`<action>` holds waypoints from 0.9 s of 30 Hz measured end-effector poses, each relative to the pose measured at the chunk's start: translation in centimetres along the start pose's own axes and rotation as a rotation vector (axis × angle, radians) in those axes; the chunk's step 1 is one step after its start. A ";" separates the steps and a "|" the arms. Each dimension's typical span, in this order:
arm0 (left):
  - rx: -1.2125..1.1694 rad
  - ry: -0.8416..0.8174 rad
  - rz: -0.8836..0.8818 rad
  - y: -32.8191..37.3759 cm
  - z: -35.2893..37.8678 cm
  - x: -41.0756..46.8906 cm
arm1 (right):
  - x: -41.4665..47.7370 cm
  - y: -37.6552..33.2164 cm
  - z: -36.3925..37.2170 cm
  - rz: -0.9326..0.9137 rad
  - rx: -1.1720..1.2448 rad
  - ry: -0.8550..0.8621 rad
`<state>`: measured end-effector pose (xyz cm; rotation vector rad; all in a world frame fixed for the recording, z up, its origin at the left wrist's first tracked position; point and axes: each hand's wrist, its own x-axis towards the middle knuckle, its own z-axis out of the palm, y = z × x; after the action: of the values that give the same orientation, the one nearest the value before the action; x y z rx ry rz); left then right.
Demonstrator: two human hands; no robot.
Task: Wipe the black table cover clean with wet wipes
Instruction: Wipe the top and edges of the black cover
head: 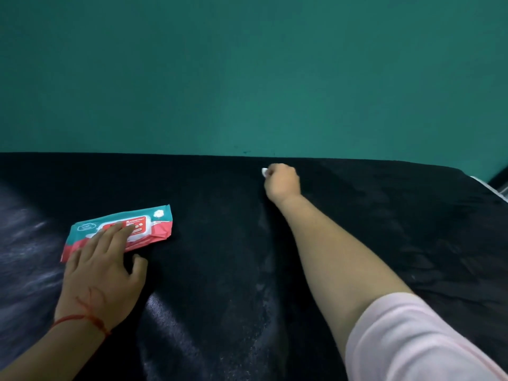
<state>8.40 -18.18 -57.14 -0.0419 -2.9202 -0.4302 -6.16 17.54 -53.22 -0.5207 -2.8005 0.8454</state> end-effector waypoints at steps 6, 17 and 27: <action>-0.010 0.019 -0.001 0.1 0.0 -0.2 | -6.5 -4.6 4.3 -0.347 0.038 -0.207; 0.003 0.016 0.015 0.4 -0.3 -0.2 | -2.9 6.9 -5.2 0.025 -0.078 0.034; 0.011 0.041 0.013 0.2 0.1 -0.2 | -3.0 11.1 -7.7 0.176 -0.152 0.111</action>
<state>8.62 -17.92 -57.22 -0.0499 -2.8805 -0.4087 1.75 28.91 -53.26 -0.8222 -2.7602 0.6154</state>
